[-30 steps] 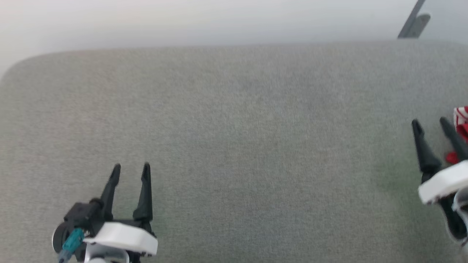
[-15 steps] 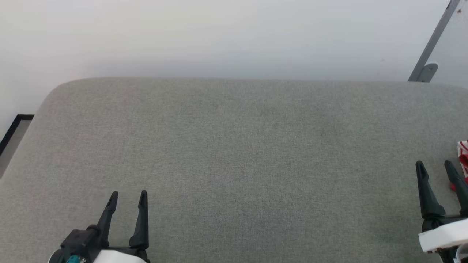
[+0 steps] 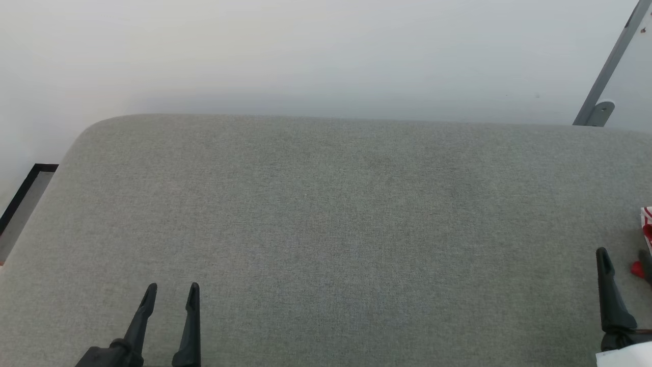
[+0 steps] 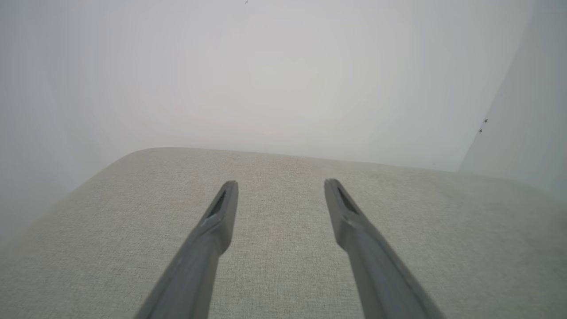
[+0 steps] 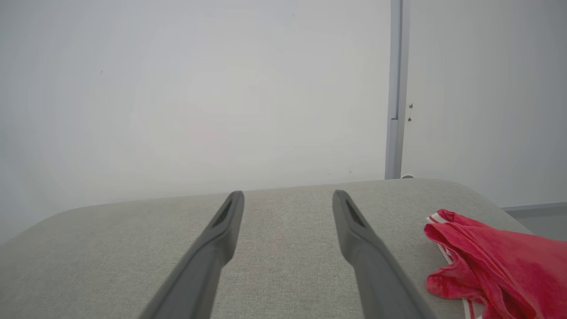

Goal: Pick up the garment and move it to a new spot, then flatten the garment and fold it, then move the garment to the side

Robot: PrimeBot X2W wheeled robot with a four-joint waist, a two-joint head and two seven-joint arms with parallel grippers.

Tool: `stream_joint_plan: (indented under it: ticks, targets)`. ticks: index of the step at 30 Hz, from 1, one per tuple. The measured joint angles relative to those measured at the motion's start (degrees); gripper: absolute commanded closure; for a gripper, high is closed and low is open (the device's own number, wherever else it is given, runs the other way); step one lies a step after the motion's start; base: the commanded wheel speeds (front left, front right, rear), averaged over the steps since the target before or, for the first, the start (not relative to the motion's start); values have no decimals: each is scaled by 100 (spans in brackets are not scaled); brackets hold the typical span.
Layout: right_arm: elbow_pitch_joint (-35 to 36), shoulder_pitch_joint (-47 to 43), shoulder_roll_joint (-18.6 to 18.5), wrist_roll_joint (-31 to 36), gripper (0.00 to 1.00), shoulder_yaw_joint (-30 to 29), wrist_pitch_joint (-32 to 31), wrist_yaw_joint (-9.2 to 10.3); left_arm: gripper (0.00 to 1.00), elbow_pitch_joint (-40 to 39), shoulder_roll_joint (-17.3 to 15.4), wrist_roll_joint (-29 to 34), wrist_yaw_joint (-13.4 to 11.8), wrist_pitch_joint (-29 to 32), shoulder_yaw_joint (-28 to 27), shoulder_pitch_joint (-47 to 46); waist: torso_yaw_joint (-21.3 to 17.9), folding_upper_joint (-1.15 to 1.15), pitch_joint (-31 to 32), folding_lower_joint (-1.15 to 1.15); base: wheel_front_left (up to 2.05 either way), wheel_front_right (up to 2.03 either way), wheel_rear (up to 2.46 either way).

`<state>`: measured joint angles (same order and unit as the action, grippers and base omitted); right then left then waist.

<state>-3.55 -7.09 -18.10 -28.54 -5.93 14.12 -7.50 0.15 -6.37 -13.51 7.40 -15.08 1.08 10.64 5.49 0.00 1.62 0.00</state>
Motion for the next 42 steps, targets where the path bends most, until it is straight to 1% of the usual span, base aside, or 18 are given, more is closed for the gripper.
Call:
stream_joint_plan:
  ticks: [5,11,37,38,42]
  targets:
    - [166,-126,78,42,0,-138,-51,0,0,-118,19,27,0,0,-47,62,-4,0,3,0,0,0,0]
    - [258,-148,133,80,0,-144,-100,0,0,-149,25,41,0,0,-49,57,-18,0,-23,0,0,0,0]
    - [170,-146,145,-16,0,24,-99,0,0,-36,44,-14,0,0,-63,56,-31,0,-12,0,0,0,0]
    - [156,-149,153,-23,100,27,-99,0,100,-25,48,-21,0,0,-59,57,-35,0,-16,0,0,0,0]
    - [-83,-226,334,-38,100,81,-104,0,100,237,121,-36,-1,3,-26,89,-38,0,-17,0,0,0,0]
